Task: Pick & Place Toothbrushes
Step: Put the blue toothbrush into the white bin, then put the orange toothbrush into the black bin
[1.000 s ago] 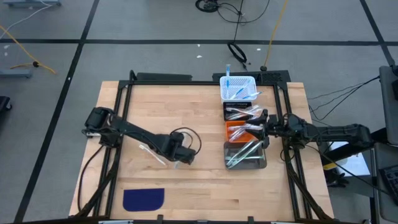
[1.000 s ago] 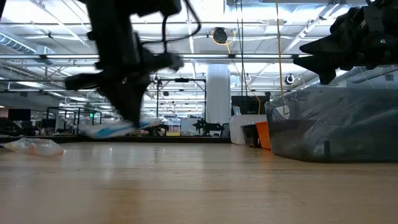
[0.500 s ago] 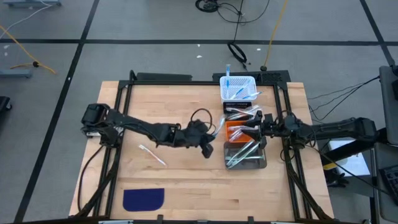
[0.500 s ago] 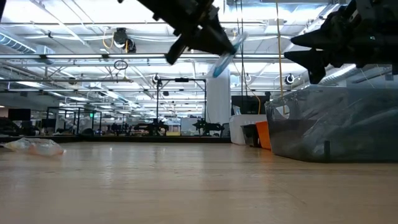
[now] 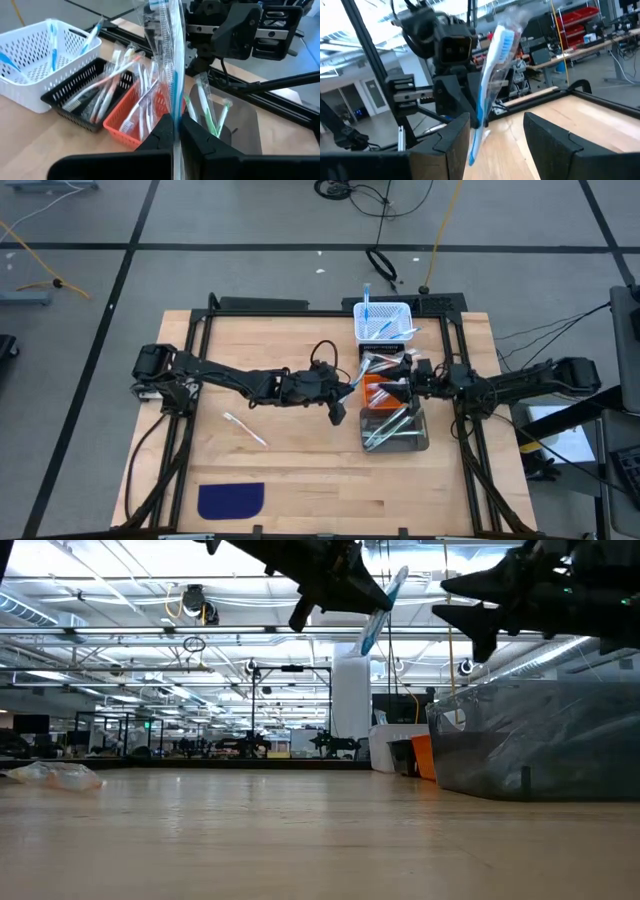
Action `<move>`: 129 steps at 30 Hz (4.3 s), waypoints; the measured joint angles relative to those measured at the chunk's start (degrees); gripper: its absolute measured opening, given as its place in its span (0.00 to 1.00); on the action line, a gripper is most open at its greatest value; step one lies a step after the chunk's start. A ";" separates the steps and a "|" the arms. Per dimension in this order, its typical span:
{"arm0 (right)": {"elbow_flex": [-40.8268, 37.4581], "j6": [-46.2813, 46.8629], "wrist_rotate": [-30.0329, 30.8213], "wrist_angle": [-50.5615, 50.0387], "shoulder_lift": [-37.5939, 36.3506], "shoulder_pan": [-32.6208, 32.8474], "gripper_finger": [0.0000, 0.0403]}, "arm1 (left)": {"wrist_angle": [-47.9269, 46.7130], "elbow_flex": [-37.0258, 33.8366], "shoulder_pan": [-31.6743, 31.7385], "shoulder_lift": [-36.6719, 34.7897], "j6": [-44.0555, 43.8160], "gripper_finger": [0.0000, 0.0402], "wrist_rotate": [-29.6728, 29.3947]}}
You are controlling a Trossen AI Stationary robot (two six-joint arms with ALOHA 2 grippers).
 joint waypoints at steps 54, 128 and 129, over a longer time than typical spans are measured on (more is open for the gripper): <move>15.70 -7.25 1.46 -9.86 9.81 -8.35 0.03 | -3.48 0.00 1.44 0.09 7.89 0.28 -9.50; 15.65 -7.79 5.98 -5.79 12.11 -41.99 0.45 | -12.62 0.00 0.60 0.09 4.70 0.31 -9.27; 15.65 -7.87 5.92 -6.88 11.02 -42.10 0.45 | -13.25 0.00 0.50 0.09 4.39 0.31 -9.25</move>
